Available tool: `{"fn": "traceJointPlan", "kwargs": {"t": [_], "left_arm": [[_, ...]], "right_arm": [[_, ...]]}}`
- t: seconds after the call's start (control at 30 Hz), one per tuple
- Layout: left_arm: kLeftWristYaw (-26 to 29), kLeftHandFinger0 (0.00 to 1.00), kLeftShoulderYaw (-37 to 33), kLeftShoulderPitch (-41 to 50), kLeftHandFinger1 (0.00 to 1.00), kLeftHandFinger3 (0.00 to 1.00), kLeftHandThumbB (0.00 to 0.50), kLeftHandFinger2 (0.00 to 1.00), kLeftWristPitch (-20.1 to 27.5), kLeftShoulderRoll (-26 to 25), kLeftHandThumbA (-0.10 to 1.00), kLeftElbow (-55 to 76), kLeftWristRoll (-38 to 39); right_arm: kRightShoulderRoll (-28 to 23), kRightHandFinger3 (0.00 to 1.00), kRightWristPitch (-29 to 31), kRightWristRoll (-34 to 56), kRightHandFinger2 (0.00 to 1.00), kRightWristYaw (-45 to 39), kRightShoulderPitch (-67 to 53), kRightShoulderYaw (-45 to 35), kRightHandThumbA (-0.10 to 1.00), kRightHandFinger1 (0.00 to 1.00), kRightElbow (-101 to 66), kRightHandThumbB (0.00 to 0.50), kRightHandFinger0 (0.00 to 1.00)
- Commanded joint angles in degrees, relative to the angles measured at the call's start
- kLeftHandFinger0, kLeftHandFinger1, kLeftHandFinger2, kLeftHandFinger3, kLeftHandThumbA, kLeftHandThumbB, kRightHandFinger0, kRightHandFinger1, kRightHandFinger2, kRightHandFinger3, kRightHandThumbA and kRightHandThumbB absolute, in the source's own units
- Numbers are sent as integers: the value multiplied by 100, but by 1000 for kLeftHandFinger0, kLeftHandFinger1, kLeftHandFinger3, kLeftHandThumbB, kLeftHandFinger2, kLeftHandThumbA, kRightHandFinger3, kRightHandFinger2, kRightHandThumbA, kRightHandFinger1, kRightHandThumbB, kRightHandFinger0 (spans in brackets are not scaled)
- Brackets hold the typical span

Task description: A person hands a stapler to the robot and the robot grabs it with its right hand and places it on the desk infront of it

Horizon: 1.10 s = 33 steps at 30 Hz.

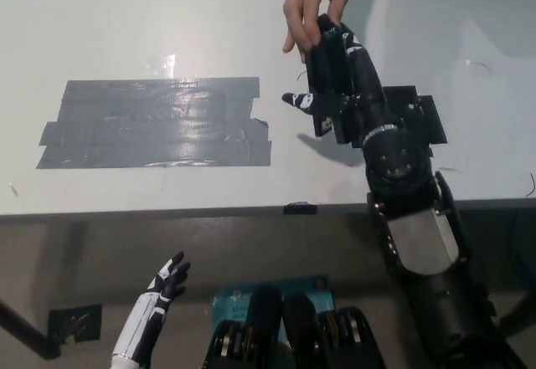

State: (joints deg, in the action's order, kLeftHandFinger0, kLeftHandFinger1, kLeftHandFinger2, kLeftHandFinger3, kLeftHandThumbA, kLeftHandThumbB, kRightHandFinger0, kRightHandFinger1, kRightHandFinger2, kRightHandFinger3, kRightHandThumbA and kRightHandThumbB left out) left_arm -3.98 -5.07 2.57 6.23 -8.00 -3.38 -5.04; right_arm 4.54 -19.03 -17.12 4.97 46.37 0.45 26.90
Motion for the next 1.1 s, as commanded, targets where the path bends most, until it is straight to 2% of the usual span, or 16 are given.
{"fn": "traceJointPlan", "kwargs": {"t": [0.0,0.03,0.07,0.1,0.2,0.27,0.43,0.63,0.77,0.9,1.0,1.07], "left_arm": [[-104,1000,55,-56,1000,1000,478,1000,94,-76,1000,205,105],[-103,1000,52,-67,1000,1000,480,1000,49,-73,1000,245,89],[-104,1000,52,-73,1000,1000,484,1000,37,-73,1000,254,86],[-109,1000,52,-80,1000,1000,484,1000,21,-75,1000,268,86],[-106,1000,49,-82,1000,1000,481,1000,10,-77,1000,272,71],[-103,977,58,-118,1000,1000,467,1000,6,-92,1000,270,60],[-110,946,75,-142,1000,1000,449,974,37,-86,1000,226,110],[-113,949,63,-171,1000,990,442,943,34,-108,1000,198,57],[-107,940,39,-187,986,973,440,926,123,-113,1000,142,21],[-137,948,30,-193,988,975,437,934,56,-151,1000,181,23],[-129,944,-7,-219,987,977,441,942,-6,-185,1000,218,-77],[-144,934,6,-227,976,965,443,932,4,-186,1000,228,-14]], "right_arm": [[106,334,-333,8,350,532,392,-135,57,132,330,250,17],[107,287,-128,67,422,613,311,-182,-94,118,468,224,1],[105,337,-92,60,489,638,295,-177,-99,143,502,220,0],[102,499,-33,58,615,658,254,-166,-100,207,550,205,0],[106,679,22,111,763,619,123,-143,-100,337,492,181,0],[117,760,24,153,813,557,56,-119,-100,431,432,167,5],[133,771,68,154,810,528,-75,-36,-100,442,284,165,4],[131,846,-46,193,834,394,-135,42,-100,472,-113,140,8],[124,881,-291,96,858,218,-152,238,-100,531,-625,124,34],[-141,884,-482,36,850,-300,-88,660,-100,553,-992,100,55],[-321,908,-743,56,877,-588,-65,891,-100,552,-1206,120,81],[-421,910,-764,71,888,-706,-127,1013,-100,562,-1259,111,98]]}}
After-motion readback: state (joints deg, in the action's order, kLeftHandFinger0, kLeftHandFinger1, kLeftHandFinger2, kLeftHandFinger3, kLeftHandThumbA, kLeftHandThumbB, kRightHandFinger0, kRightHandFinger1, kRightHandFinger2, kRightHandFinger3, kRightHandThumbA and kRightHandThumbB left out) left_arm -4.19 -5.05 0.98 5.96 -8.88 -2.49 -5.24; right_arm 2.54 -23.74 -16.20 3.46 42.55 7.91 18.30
